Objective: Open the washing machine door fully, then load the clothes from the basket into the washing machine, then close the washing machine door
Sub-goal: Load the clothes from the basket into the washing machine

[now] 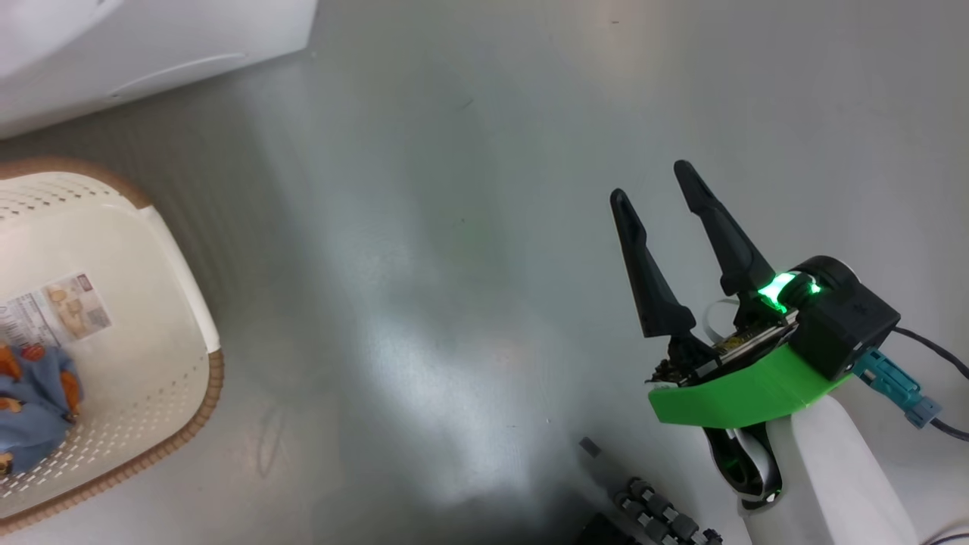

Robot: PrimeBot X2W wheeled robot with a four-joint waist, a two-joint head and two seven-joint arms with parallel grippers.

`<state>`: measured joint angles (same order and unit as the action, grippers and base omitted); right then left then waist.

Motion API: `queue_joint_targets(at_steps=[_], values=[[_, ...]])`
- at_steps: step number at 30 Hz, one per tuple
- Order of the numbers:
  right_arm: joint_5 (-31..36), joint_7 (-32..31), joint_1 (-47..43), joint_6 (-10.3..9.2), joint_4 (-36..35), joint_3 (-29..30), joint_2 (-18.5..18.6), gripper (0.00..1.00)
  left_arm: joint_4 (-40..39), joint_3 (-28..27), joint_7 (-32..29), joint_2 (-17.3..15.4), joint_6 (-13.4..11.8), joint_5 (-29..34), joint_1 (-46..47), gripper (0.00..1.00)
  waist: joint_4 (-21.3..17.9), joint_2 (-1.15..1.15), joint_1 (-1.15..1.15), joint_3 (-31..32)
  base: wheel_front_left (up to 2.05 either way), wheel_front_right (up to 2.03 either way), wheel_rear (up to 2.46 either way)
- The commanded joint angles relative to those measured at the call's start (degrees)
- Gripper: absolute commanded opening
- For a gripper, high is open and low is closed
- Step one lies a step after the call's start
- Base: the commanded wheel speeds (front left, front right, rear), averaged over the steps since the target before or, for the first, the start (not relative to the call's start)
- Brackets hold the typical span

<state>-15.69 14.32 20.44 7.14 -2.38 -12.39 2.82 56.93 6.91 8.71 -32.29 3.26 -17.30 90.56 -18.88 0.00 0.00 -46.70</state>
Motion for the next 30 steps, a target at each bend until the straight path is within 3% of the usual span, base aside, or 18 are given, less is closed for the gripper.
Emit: queue_joint_targets(at_steps=[1,2,3,4,5,6,20,30], values=[[0.46,0.68,-0.56,0.35,-1.05,-0.93,0.06,1.00,-0.60,-0.10,-0.68,-2.26,0.34,-0.56,-1.46,0.00,0.54,0.00,0.00,0.35,0.00,0.00,0.00],[0.48,0.68,-0.48,0.35,-0.99,-0.86,0.06,1.00,-0.49,0.08,-0.73,-2.16,0.46,-0.61,-1.58,0.00,0.72,0.00,0.00,0.47,0.00,0.00,0.00],[0.51,0.68,-0.38,0.35,-0.94,-0.82,0.06,1.00,-0.36,0.17,-0.77,-2.07,0.45,-0.67,-1.66,0.09,0.90,0.00,0.00,0.57,0.00,0.00,0.00],[0.55,0.68,-0.27,0.35,-0.85,-0.81,0.06,1.00,-0.20,0.16,-0.88,-1.93,0.39,-0.84,-1.71,0.71,1.05,0.00,0.00,0.68,0.00,0.00,0.00],[0.55,0.68,-0.27,0.35,-0.85,-0.81,0.06,1.00,-0.20,0.16,-0.88,-1.93,0.39,-0.84,-1.71,0.71,1.05,0.00,0.00,0.68,0.00,0.00,0.00],[0.60,0.68,-0.14,0.35,-0.79,-0.84,0.06,1.00,-0.10,0.17,-0.97,-1.76,0.40,-1.01,-1.73,1.00,1.17,0.00,0.00,0.81,0.00,0.00,0.00],[1.26,0.68,-0.58,0.35,0.79,-0.05,0.06,1.00,-2.17,-0.02,1.69,1.52,0.51,-3.97,-10.08,1.00,3.49,0.00,0.00,5.58,0.00,0.00,0.00],[2.20,0.68,-2.20,0.35,2.35,1.05,0.06,1.00,-15.67,-2.09,5.66,3.22,-2.68,-5.70,-26.94,1.00,6.24,0.00,0.00,10.94,0.00,0.00,0.00]])
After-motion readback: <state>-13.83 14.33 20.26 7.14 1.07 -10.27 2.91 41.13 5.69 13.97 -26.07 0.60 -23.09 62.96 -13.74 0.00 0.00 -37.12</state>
